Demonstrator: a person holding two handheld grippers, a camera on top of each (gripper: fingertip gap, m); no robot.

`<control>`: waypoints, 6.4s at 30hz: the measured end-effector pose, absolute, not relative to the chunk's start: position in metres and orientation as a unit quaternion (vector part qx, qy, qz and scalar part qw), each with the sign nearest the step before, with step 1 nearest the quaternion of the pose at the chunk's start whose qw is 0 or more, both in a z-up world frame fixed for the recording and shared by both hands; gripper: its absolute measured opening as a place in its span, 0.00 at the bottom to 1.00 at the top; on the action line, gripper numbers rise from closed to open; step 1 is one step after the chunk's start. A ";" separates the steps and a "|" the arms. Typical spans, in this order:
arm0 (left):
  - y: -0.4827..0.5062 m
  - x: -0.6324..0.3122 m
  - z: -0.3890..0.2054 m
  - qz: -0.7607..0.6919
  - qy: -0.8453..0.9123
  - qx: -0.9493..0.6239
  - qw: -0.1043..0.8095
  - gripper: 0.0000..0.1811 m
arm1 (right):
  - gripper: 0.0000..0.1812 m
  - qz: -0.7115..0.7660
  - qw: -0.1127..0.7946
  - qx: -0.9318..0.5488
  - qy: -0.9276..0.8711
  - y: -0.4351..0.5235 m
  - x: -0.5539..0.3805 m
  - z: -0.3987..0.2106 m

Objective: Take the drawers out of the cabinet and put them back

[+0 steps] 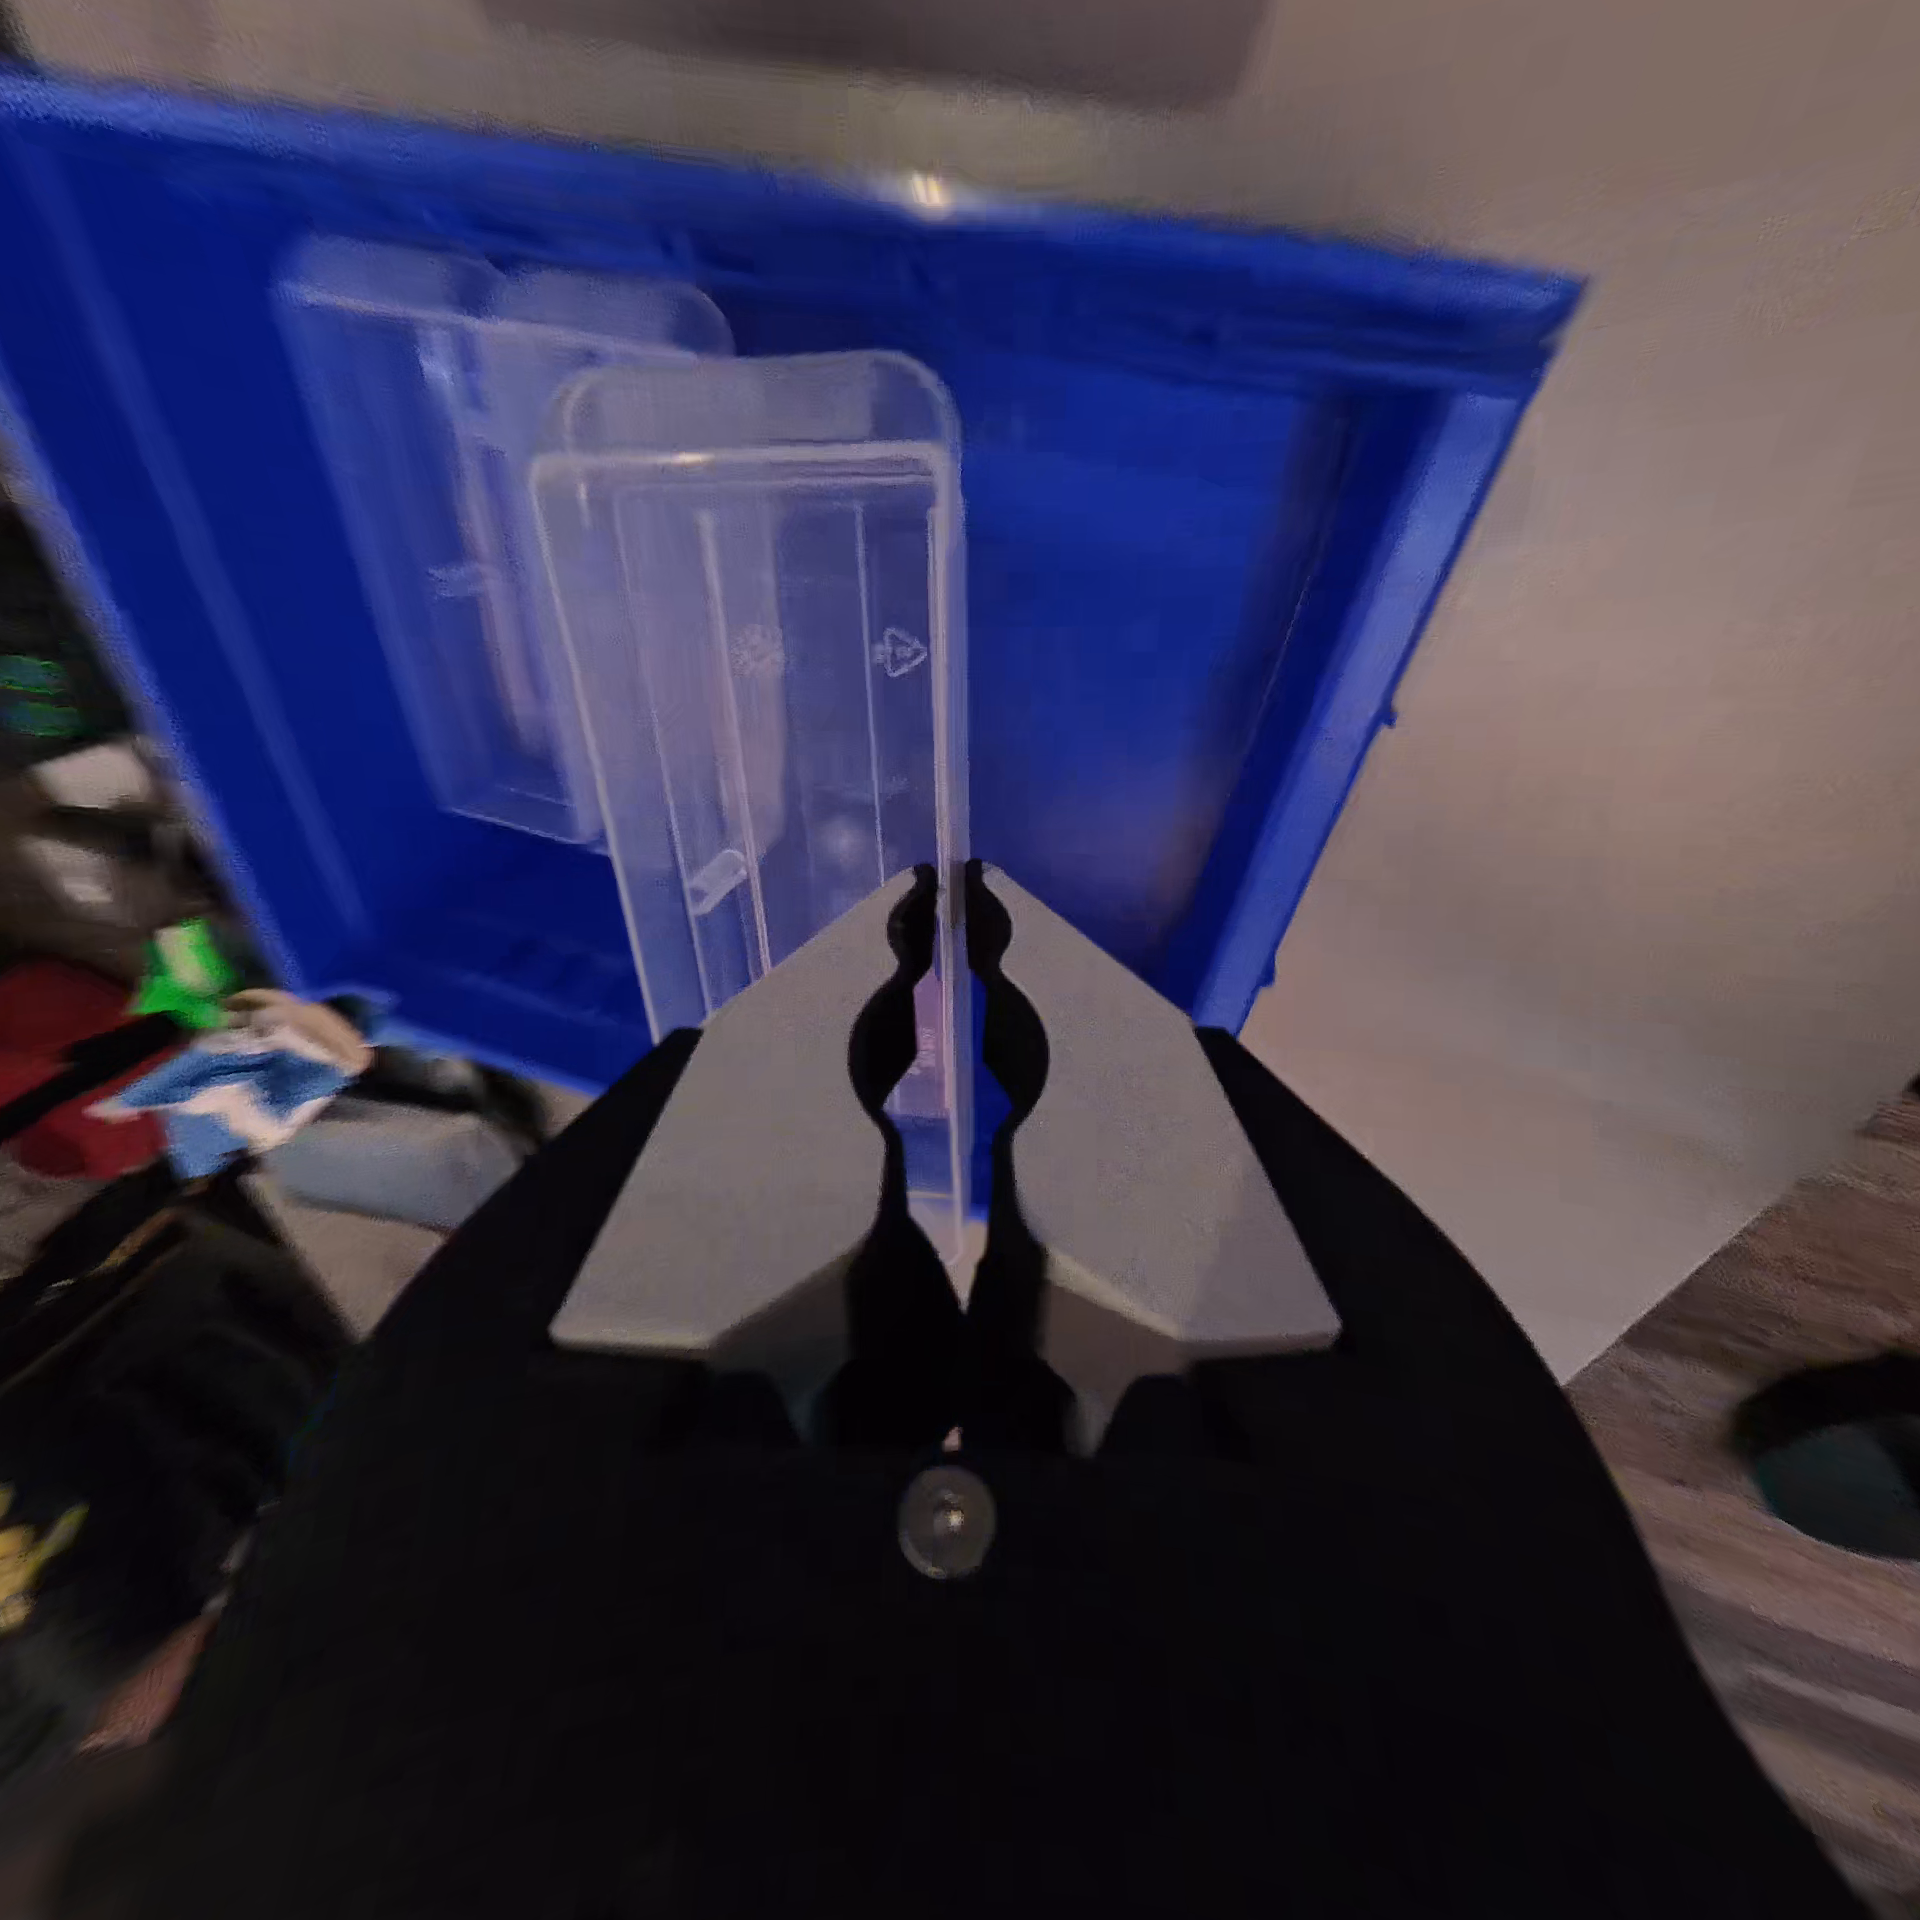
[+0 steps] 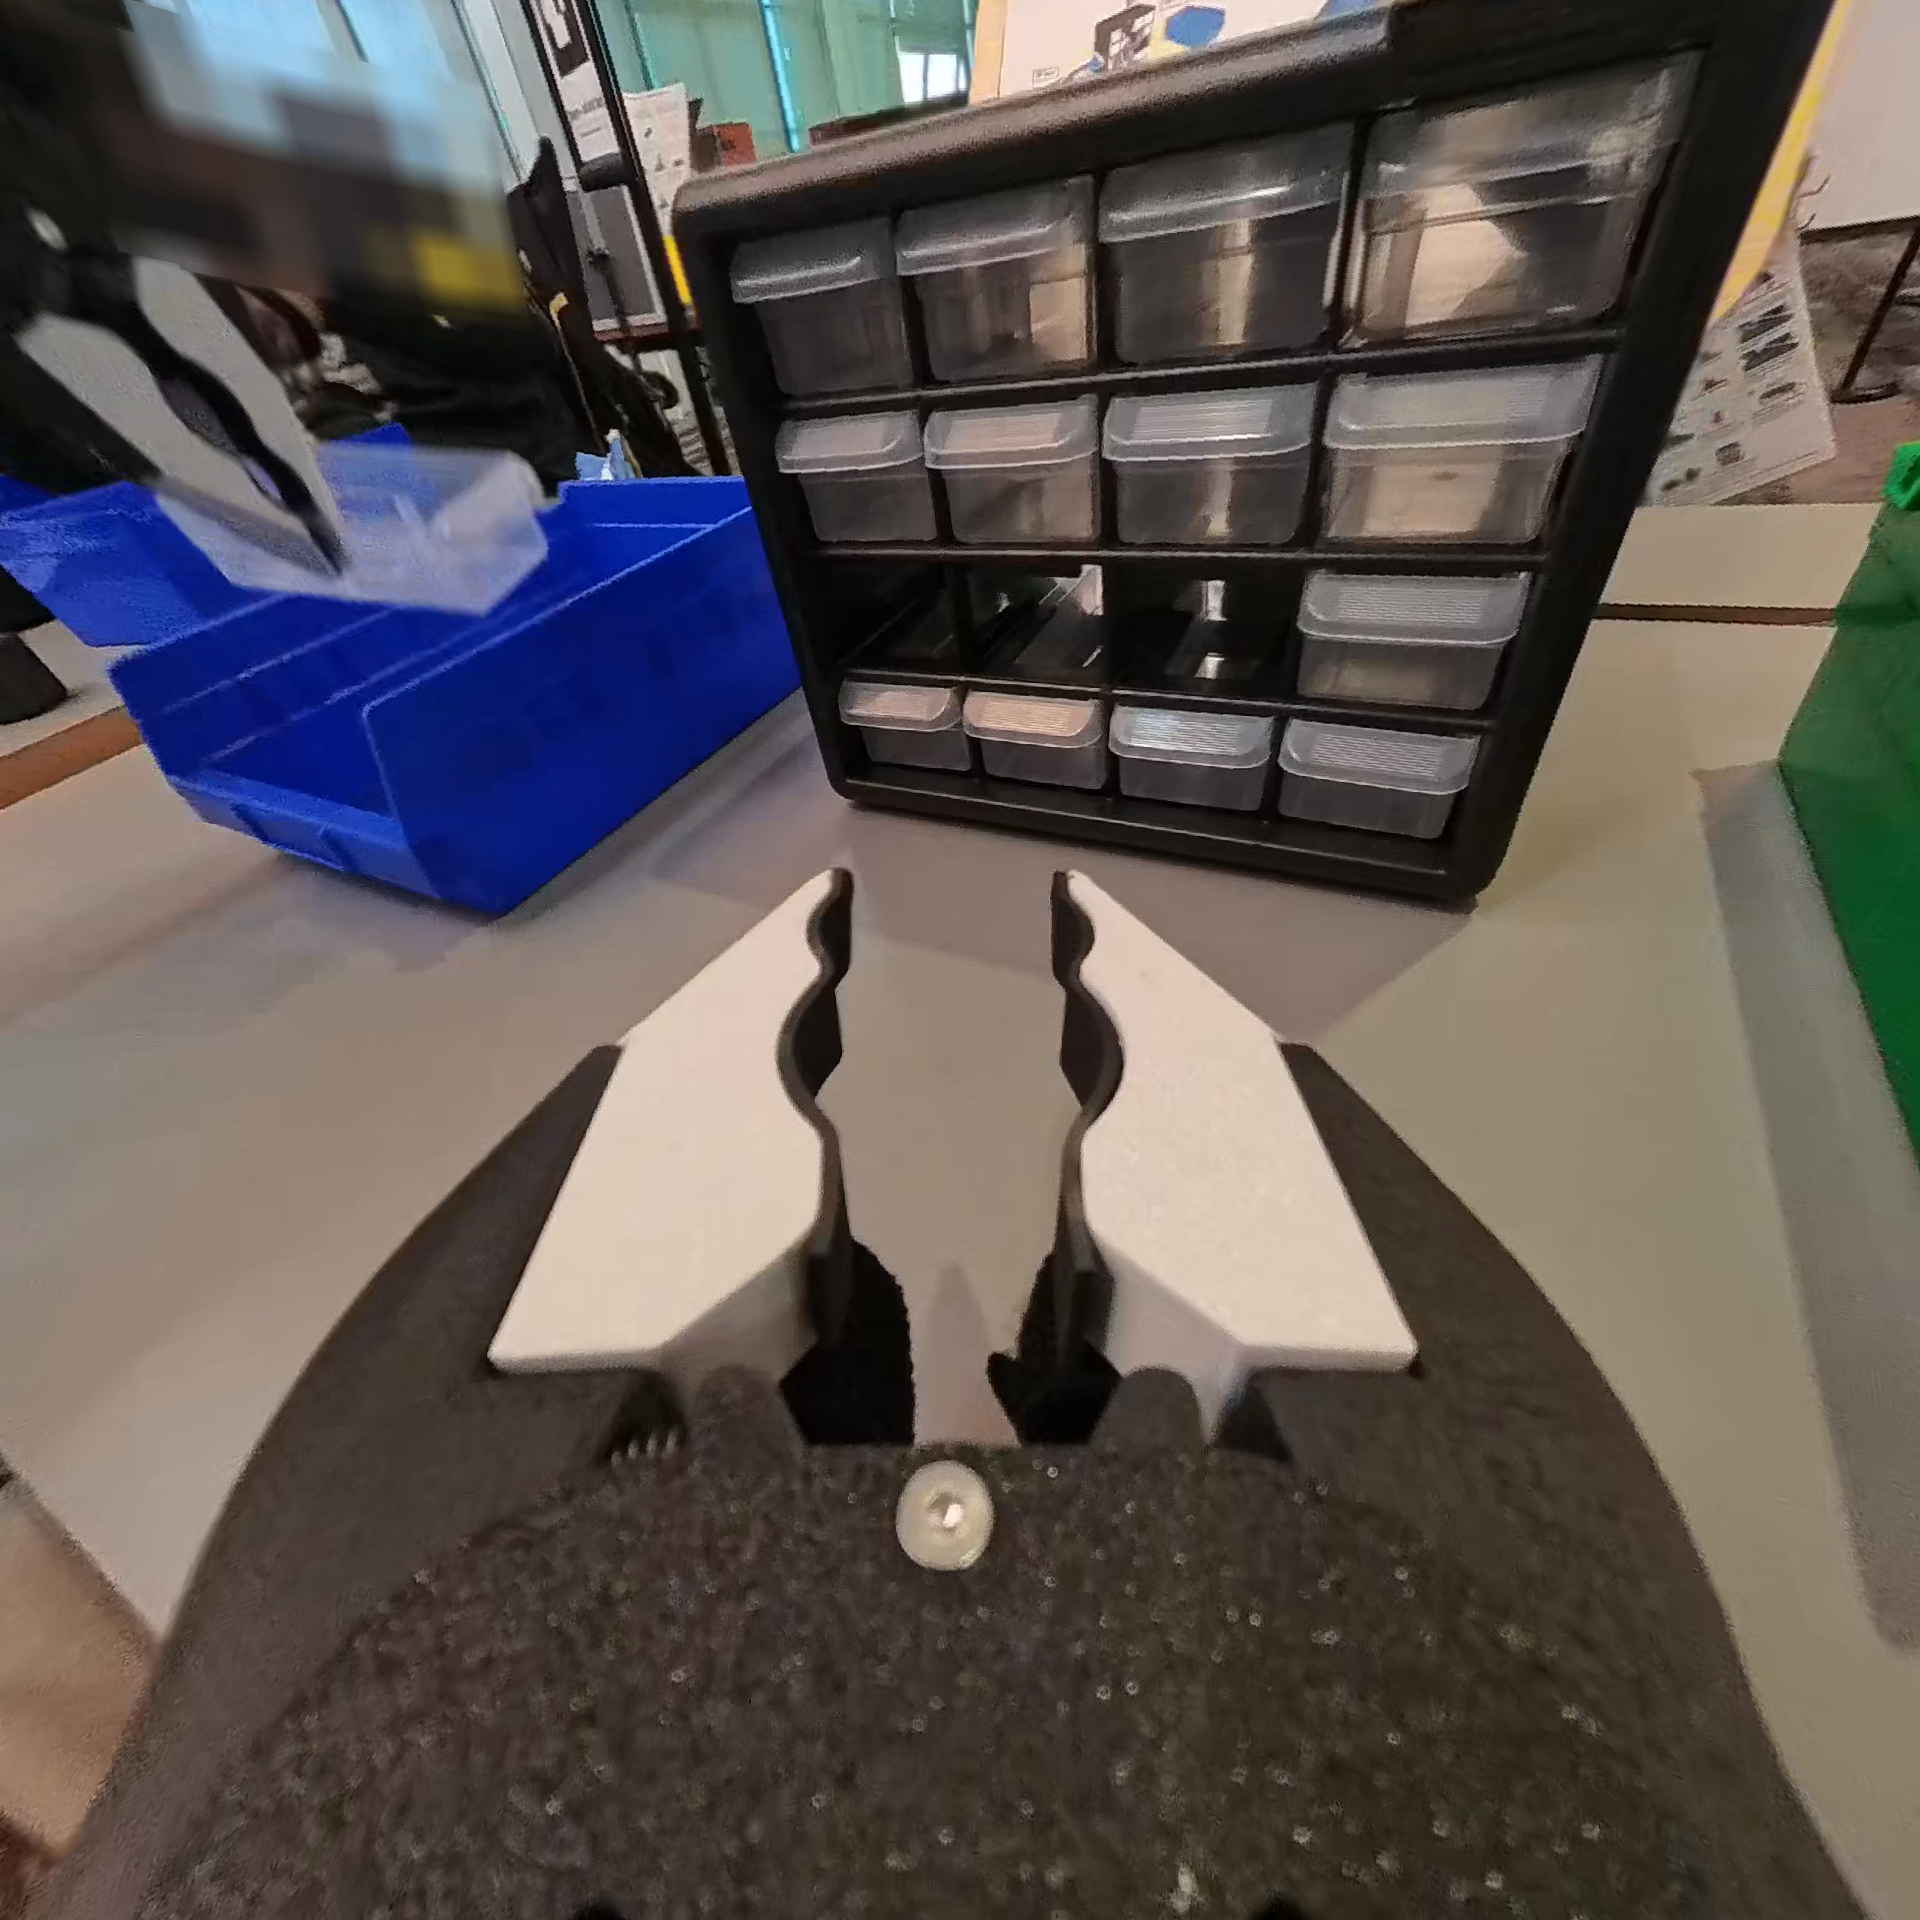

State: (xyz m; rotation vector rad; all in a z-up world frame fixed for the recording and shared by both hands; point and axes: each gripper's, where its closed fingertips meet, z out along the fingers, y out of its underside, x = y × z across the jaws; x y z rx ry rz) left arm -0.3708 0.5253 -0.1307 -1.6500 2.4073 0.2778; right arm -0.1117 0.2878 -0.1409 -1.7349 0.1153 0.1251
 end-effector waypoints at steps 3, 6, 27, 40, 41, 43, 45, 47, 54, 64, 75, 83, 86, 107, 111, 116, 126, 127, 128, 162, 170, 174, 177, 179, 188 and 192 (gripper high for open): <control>0.498 -0.341 -0.082 0.075 0.833 -0.521 0.171 0.02 | 0.23 0.079 0.643 -0.761 0.042 0.282 -0.119 -0.136; 0.439 -0.298 -0.065 0.025 0.878 -0.435 0.198 0.02 | 0.26 0.088 0.639 -0.764 0.013 0.274 -0.134 -0.132; 0.288 -0.192 -0.228 0.010 0.981 -0.191 0.017 0.02 | 0.34 0.046 0.558 -0.829 0.003 0.198 -0.128 -0.192; 0.306 -0.176 -0.180 -0.101 0.948 -0.287 0.093 0.11 | 0.40 0.072 0.532 -0.843 -0.029 0.214 -0.151 -0.211; 0.317 -0.164 -0.153 -0.133 0.931 -0.314 0.130 0.07 | 0.39 0.070 0.533 -0.843 -0.029 0.214 -0.151 -0.211; 0.347 -0.143 -0.093 -0.197 0.882 -0.374 0.207 0.03 | 0.39 0.068 0.532 -0.844 -0.027 0.215 -0.150 -0.212; 0.378 -0.133 -0.038 -0.256 0.832 -0.423 0.251 0.01 | 0.39 0.074 0.528 -0.846 -0.025 0.216 -0.152 -0.214; 0.409 -0.129 -0.003 -0.272 0.804 -0.451 0.278 0.01 | 0.39 0.076 0.526 -0.847 -0.027 0.217 -0.154 -0.213; 0.497 -0.108 -0.026 -0.144 0.823 -0.524 0.167 0.00 | 0.42 0.068 0.507 -0.859 -0.033 0.222 -0.154 -0.221; 0.503 -0.098 -0.036 -0.136 0.820 -0.542 0.123 0.00 | 0.45 0.057 0.463 -0.883 -0.058 0.241 -0.140 -0.232; 0.503 -0.098 -0.036 -0.105 0.823 -0.546 0.119 0.00 | 0.36 0.057 0.402 -0.906 -0.122 0.264 -0.154 -0.245; 0.504 -0.098 -0.036 -0.113 0.819 -0.551 0.115 0.00 | 0.36 -0.030 0.425 -0.903 -0.046 0.259 -0.130 -0.215; 0.503 -0.098 -0.036 -0.116 0.819 -0.550 0.117 0.00 | 0.36 -0.029 0.442 -0.896 0.037 0.257 -0.113 -0.190; 0.503 -0.098 -0.035 -0.109 0.809 -0.566 0.111 0.00 | 0.36 -0.035 0.324 -0.927 0.186 0.318 -0.068 -0.165; 0.503 -0.098 -0.036 -0.109 0.809 -0.566 0.114 0.00 | 0.36 -0.029 0.338 -0.918 0.203 0.319 -0.068 -0.163; 0.503 -0.098 -0.036 -0.108 0.809 -0.566 0.118 0.00 | 0.36 -0.029 0.349 -0.912 0.213 0.322 -0.069 -0.160; 0.503 -0.098 -0.036 -0.113 0.807 -0.567 0.118 0.00 | 0.36 -0.043 0.388 -0.892 0.228 0.337 -0.064 -0.164; 0.503 -0.098 -0.036 -0.113 0.807 -0.567 0.118 0.00 | 0.36 -0.049 0.394 -0.889 0.226 0.339 -0.063 -0.165; 0.503 -0.098 -0.036 -0.113 0.807 -0.567 0.118 0.00 | 0.36 -0.052 0.401 -0.886 0.226 0.342 -0.062 -0.166; 0.503 -0.098 -0.036 -0.110 0.802 -0.577 0.112 0.00 | 0.09 -0.165 0.595 -0.775 0.135 0.397 -0.048 -0.163; 0.504 -0.098 -0.036 -0.064 0.809 -0.572 0.117 0.00 | 0.06 -0.154 0.587 -0.785 0.125 0.426 -0.033 -0.165; 0.504 -0.098 -0.036 -0.067 0.809 -0.572 0.115 0.00 | 0.10 -0.147 0.591 -0.786 0.107 0.424 -0.038 -0.166; 0.504 -0.098 -0.036 -0.085 0.804 -0.578 0.112 0.00 | 0.12 -0.130 0.595 -0.787 0.093 0.411 -0.050 -0.163; 0.504 -0.098 -0.036 -0.090 0.801 -0.580 0.117 0.00 | 0.15 -0.097 0.600 -0.790 0.082 0.395 -0.066 -0.162; 0.507 -0.097 -0.033 -0.057 0.809 -0.545 0.214 0.05 | 0.34 0.049 0.538 -0.838 -0.075 0.324 -0.184 -0.187; 0.524 -0.138 -0.006 -0.071 0.789 -0.549 0.265 0.09 | 0.34 0.072 0.577 -0.809 -0.087 0.316 -0.190 -0.158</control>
